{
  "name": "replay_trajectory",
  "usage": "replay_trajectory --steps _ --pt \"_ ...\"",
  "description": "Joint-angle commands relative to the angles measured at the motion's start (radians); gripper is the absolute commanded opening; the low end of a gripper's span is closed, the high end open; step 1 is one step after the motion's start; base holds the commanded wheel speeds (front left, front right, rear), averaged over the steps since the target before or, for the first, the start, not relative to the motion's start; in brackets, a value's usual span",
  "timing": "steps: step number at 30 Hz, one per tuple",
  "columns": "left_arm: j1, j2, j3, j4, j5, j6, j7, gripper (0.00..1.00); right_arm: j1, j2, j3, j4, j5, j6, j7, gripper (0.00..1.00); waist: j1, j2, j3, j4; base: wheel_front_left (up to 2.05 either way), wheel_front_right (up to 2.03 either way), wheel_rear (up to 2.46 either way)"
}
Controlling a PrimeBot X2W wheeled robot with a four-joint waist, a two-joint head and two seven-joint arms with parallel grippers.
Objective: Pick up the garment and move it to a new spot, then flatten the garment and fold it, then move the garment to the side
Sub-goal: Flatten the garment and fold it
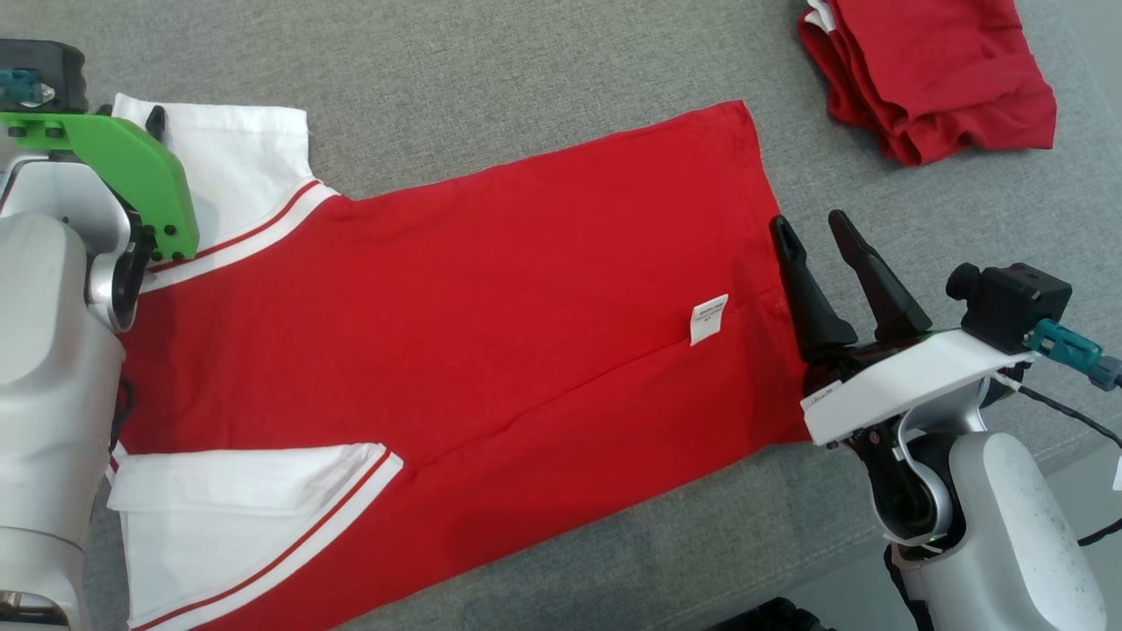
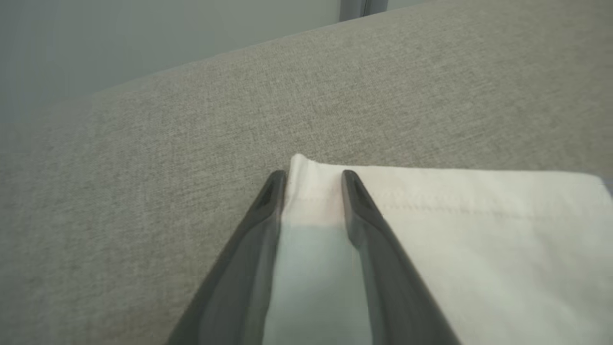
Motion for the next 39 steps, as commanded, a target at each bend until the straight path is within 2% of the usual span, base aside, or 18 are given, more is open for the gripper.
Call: replay_trajectory --steps 1,10,14,17,24,32,39 --pt "0.003 -0.004 -0.011 0.026 0.002 -0.008 0.014 0.0 -0.012 -0.004 0.002 -0.009 0.007 0.0 -0.005 1.0 -0.0001 0.0054 -0.004 0.002 0.0 0.0 0.0" --pt "0.007 -0.035 -0.024 0.028 -0.015 -0.04 -0.052 0.0 -0.022 -0.024 -0.021 -0.001 -0.006 0.0 0.005 1.0 -0.0001 0.0054 -0.046 0.033 0.0 0.0 0.0" --pt "0.018 -0.053 -0.027 0.011 -0.022 -0.049 -0.106 0.0 -0.046 -0.081 -0.032 0.028 -0.071 0.0 0.018 1.0 -0.0001 0.0054 -0.078 0.063 0.0 0.0 0.0" --pt "0.023 -0.068 -0.027 -0.002 -0.029 -0.054 -0.128 0.0 -0.066 -0.1 -0.039 0.058 -0.09 0.0 0.026 1.0 -0.0001 0.0054 -0.091 0.083 0.0 0.0 0.0" --pt "0.056 -0.108 -0.041 -0.056 -0.044 -0.065 -0.176 0.0 -0.188 -0.189 -0.038 0.216 -0.119 0.0 0.081 1.0 -0.0001 0.0054 -0.111 0.156 0.0 0.0 0.0" --pt "0.096 -0.155 -0.063 -0.12 -0.054 -0.06 -0.204 0.0 -0.346 -0.229 -0.011 0.472 -0.082 0.0 0.114 1.0 -0.0001 0.0054 -0.1 0.233 0.0 0.0 0.0" --pt "0.121 -0.169 -0.077 -0.171 -0.06 -0.054 -0.207 0.0 -0.436 -0.247 0.016 0.652 -0.045 0.0 0.117 1.0 -0.0001 0.0054 -0.089 0.27 0.0 0.0 0.0"
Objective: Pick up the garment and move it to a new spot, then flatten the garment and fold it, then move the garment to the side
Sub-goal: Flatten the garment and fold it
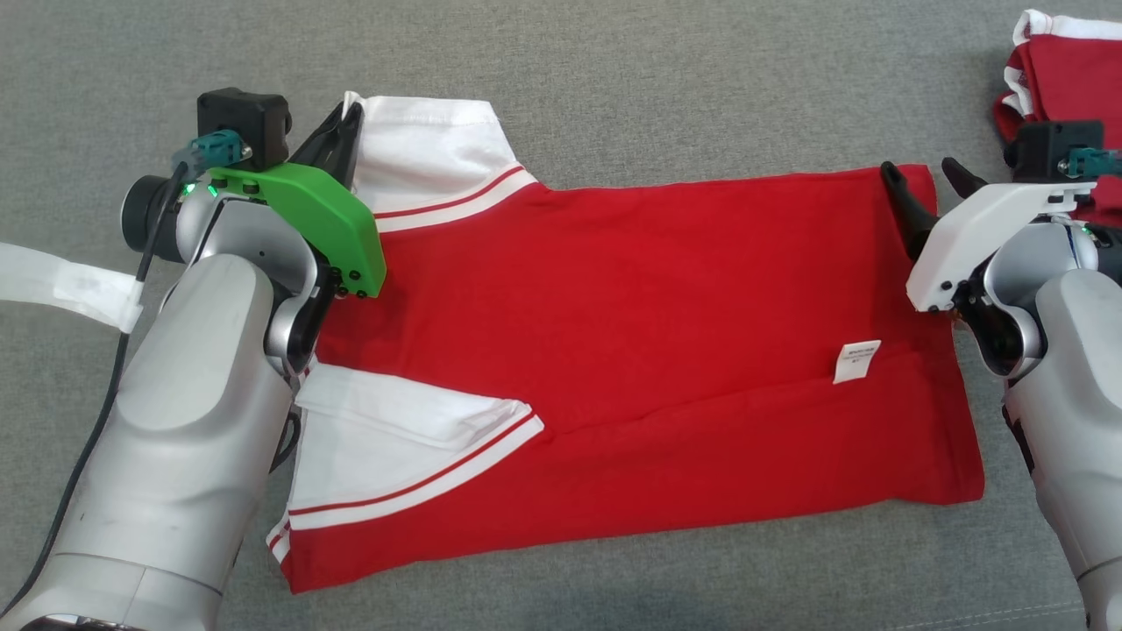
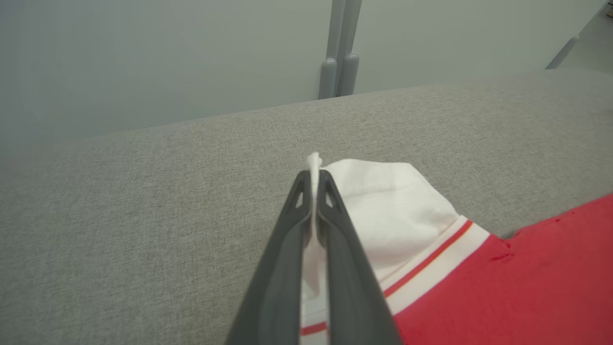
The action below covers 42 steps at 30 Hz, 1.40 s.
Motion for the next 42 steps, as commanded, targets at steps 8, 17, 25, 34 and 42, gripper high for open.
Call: replay_trajectory --steps 8,17,25,34,42 --pt "0.024 0.011 -0.007 -0.041 -0.009 0.013 0.007 0.0 -0.06 -0.02 0.031 0.132 0.022 0.0 -0.004 1.0 0.0 0.0054 0.007 0.018 0.0 0.0 0.0" --pt "0.032 0.024 -0.014 -0.068 -0.017 0.02 0.023 0.0 -0.097 -0.023 0.108 0.222 0.048 0.0 -0.018 0.45 0.0 0.0054 0.006 0.015 0.0 0.0 0.0" --pt "0.049 0.03 -0.015 -0.08 -0.025 0.025 0.017 0.0 -0.13 -0.029 0.154 0.284 0.052 -0.001 -0.067 0.0 0.0 0.0054 -0.007 0.018 0.0 0.0 0.0" --pt "0.139 0.054 0.001 -0.155 -0.05 0.028 -0.03 0.0 -0.085 -0.039 0.208 0.249 0.117 -0.001 -0.189 0.0 0.0 0.0054 -0.072 0.01 0.0 0.0 0.0" --pt "0.325 0.114 0.013 -0.362 -0.059 0.067 -0.05 0.0 0.06 -0.082 0.229 0.111 0.199 -0.001 -0.275 0.0 0.0 0.0054 -0.143 0.005 0.0 0.0 0.0"
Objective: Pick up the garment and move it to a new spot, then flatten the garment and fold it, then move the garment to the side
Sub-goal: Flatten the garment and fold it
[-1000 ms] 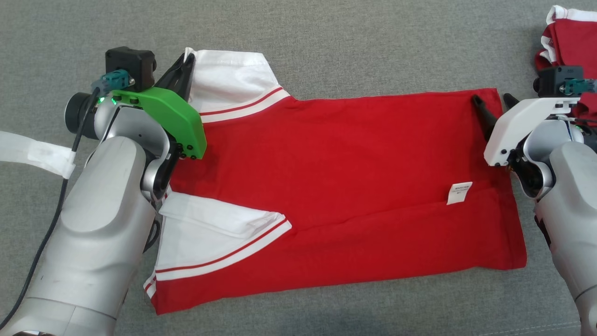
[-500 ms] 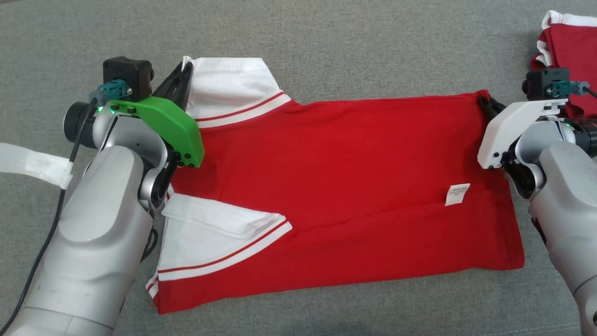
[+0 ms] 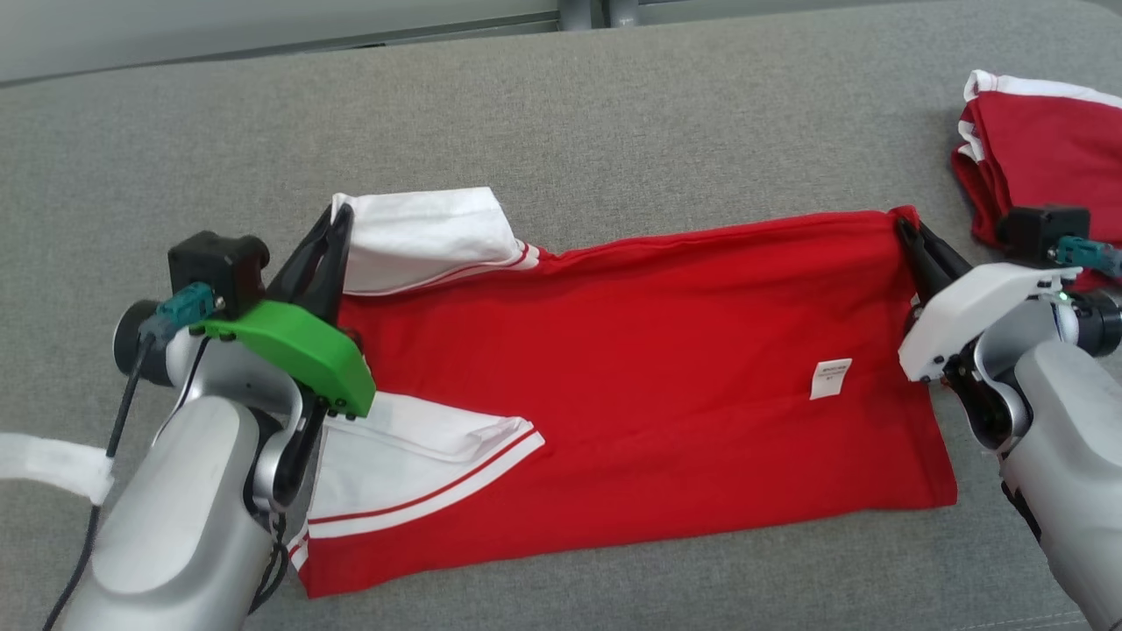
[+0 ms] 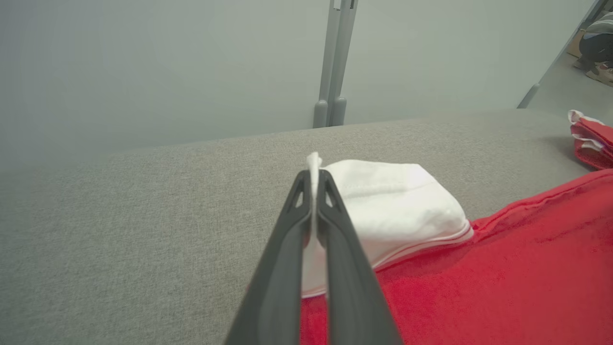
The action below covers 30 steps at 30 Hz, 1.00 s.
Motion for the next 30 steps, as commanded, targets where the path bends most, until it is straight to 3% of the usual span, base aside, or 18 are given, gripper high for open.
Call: replay_trajectory --steps 1,9,15,20,28,29,30 --pt "0.03 0.012 0.004 -0.022 0.001 0.008 -0.003 0.0 0.028 -0.01 -0.007 -0.014 0.01 -0.001 -0.012 0.0 0.0 0.0054 -0.028 -0.001 0.0 0.0 0.0" --pt "0.255 0.079 0.001 -0.293 0.007 0.091 0.03 0.0 0.212 -0.017 -0.074 -0.192 0.012 -0.001 -0.038 0.0 0.0 0.0054 -0.08 0.0 0.0 0.0 0.0" --pt "0.411 0.113 -0.006 -0.416 0.0 0.148 0.056 0.0 0.355 0.012 -0.137 -0.312 -0.019 -0.001 -0.012 0.0 0.0 0.0054 -0.107 0.003 0.0 0.0 0.0" --pt "0.489 0.127 -0.026 -0.422 0.018 0.172 0.054 0.0 0.447 0.05 -0.183 -0.378 -0.048 -0.001 0.023 0.0 0.0 0.0054 -0.118 0.001 0.0 0.0 0.0" --pt "0.526 0.102 -0.028 -0.369 0.0 0.188 0.031 0.0 0.499 0.084 -0.209 -0.402 -0.097 -0.001 0.029 0.0 0.0 0.0054 -0.123 -0.006 0.0 0.0 0.0" --pt "0.53 0.096 -0.025 -0.36 -0.005 0.191 0.028 0.0 0.501 0.083 -0.208 -0.402 -0.11 -0.001 0.023 0.03 0.0 0.0054 -0.123 -0.008 0.0 0.0 0.0" --pt "0.534 0.094 -0.023 -0.353 -0.012 0.192 0.022 0.0 0.504 0.082 -0.205 -0.4 -0.12 -0.001 0.017 0.25 0.0 0.0054 -0.123 -0.01 0.0 0.0 0.0"
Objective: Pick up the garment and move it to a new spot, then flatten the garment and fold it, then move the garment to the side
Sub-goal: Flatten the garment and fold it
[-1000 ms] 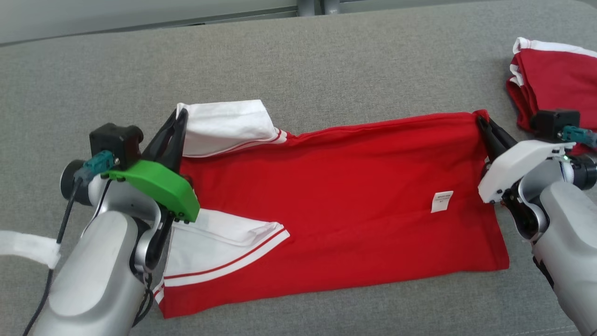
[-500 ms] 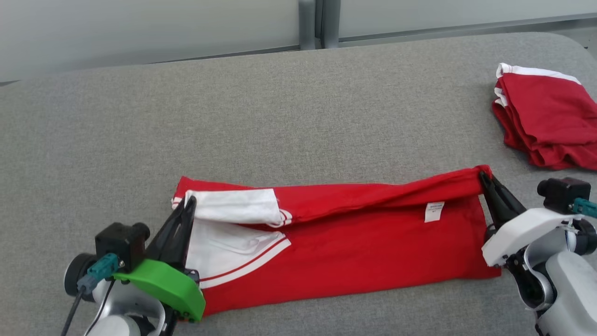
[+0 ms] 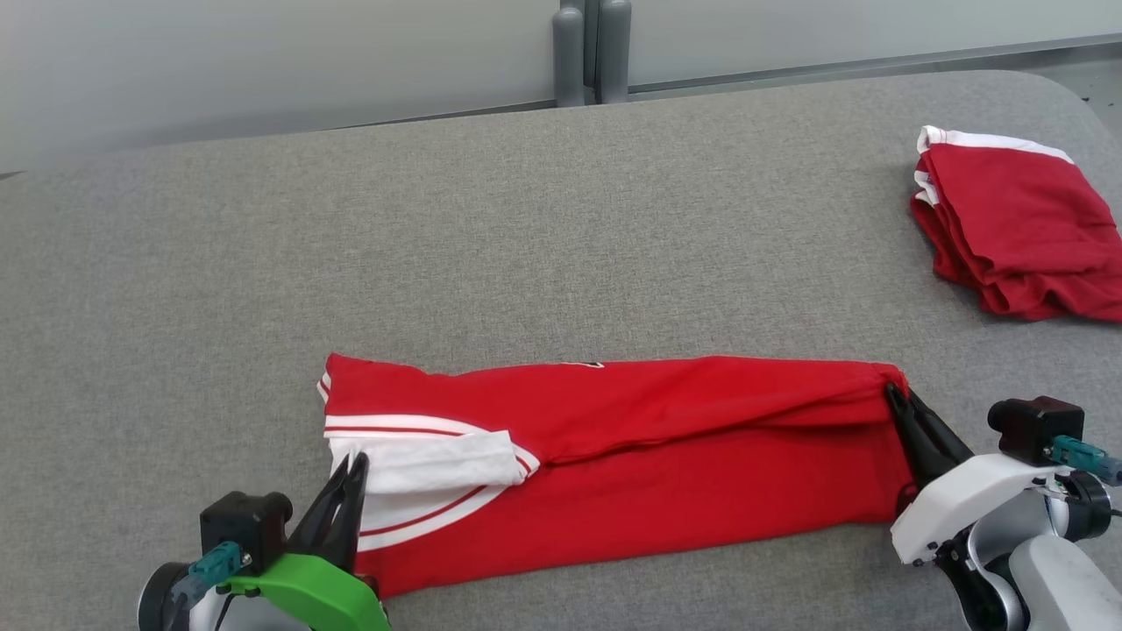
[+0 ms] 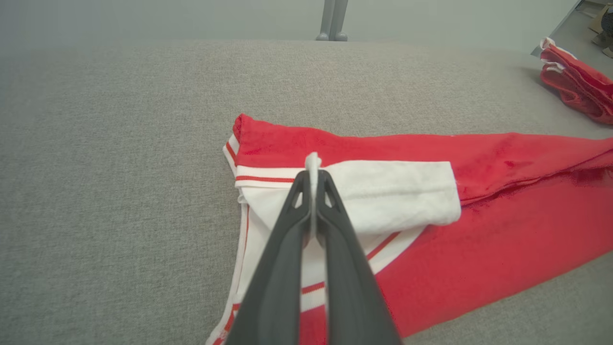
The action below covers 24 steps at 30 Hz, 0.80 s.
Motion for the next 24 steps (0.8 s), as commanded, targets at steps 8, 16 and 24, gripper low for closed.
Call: replay_trajectory --steps 8,16,24 --pt "0.106 -0.046 0.038 -0.002 -0.091 0.017 -0.056 1.0 0.084 -0.01 0.009 -0.009 -0.072 0.0 -0.08 1.0 0.0001 0.0054 -0.003 -0.016 0.0 0.0 0.0" --pt "0.168 -0.051 0.079 -0.041 -0.11 0.048 -0.109 1.0 0.182 0.0 -0.085 -0.038 -0.077 0.0 -0.101 1.0 0.0001 0.0054 -0.019 -0.028 0.0 0.0 0.0" --pt "0.124 -0.062 0.081 -0.068 -0.086 0.06 -0.134 1.0 0.219 0.025 -0.2 -0.092 -0.111 0.0 -0.065 1.0 0.0001 0.0054 -0.047 -0.038 0.0 0.0 0.0"
